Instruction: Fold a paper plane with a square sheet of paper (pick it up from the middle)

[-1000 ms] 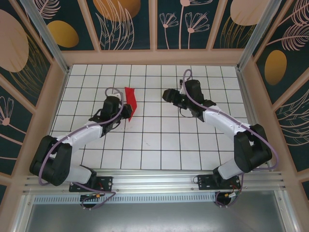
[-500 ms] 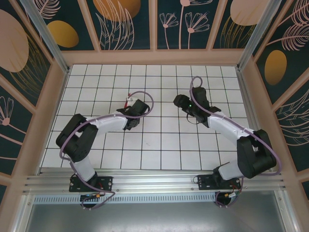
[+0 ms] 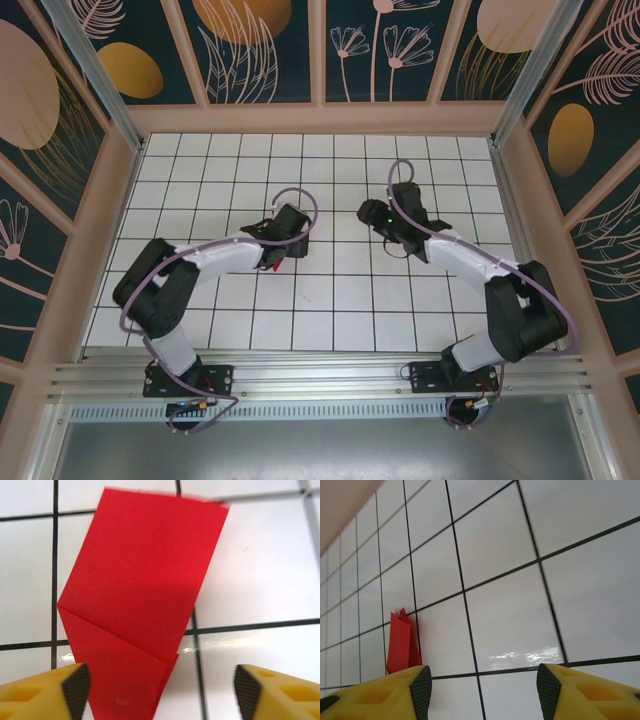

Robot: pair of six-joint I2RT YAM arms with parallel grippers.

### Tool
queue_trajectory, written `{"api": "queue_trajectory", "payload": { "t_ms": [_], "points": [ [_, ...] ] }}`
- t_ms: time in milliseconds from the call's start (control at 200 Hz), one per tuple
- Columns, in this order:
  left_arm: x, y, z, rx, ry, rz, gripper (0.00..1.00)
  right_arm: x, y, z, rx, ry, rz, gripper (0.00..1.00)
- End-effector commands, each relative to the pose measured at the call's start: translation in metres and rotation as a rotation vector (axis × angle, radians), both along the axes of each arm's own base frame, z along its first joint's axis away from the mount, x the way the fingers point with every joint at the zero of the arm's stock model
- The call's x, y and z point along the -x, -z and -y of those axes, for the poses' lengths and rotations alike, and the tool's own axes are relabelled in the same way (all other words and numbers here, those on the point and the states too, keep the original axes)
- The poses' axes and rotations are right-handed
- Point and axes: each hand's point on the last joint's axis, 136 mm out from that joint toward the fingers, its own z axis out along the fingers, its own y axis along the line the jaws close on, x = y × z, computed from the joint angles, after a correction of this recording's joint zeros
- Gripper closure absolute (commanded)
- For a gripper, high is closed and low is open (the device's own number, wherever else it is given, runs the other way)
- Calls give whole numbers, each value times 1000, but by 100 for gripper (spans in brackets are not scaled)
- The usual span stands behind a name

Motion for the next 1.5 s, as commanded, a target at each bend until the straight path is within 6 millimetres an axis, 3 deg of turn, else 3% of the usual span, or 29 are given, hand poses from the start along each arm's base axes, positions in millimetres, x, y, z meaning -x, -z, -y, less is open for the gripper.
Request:
{"api": "queue_trajectory", "payload": {
  "t_ms": [0, 115, 235, 360, 540, 625, 731, 831, 996, 1126, 1186, 1291, 1491],
  "points": [
    [-2, -29, -15, 190, -46, 34, 15, 3, 4, -43, 40, -106, 1, 43],
    [-2, -42, -51, 285, -133, 66, 7, 12, 11, -98, 43, -223, -7, 53],
    [1, -38, -87, 317, -225, 69, 1, 24, 20, -157, 61, -348, -22, 63],
    [5, -28, -103, 383, -272, 40, 1, 34, 30, -205, 65, -451, -39, 68],
    [8, -19, -123, 456, -347, 32, 1, 37, 53, -240, 62, -530, -100, 72],
    [8, -19, -126, 474, -354, 29, 2, 37, 69, -247, 87, -560, -140, 74],
    [8, -17, -128, 485, -358, 23, 2, 40, 89, -246, 146, -592, -179, 76],
    [7, -17, -125, 501, -346, 17, 3, 43, 107, -232, 237, -638, -205, 78],
    [6, -18, -119, 522, -314, 9, 4, 58, 130, -185, 384, -818, -213, 79],
    [6, -19, -111, 537, -266, 8, 5, 88, 134, -151, 396, -1056, -197, 77],
    [6, -21, -108, 546, -248, 9, 5, 94, 135, -135, 428, -1110, -191, 76],
    [6, -22, -102, 567, -217, 5, 6, 84, 119, -122, 473, -1116, -123, 75],
    [7, -21, -95, 591, -185, -8, 7, 49, 47, -129, 410, -904, 82, 65]
  ]
}}
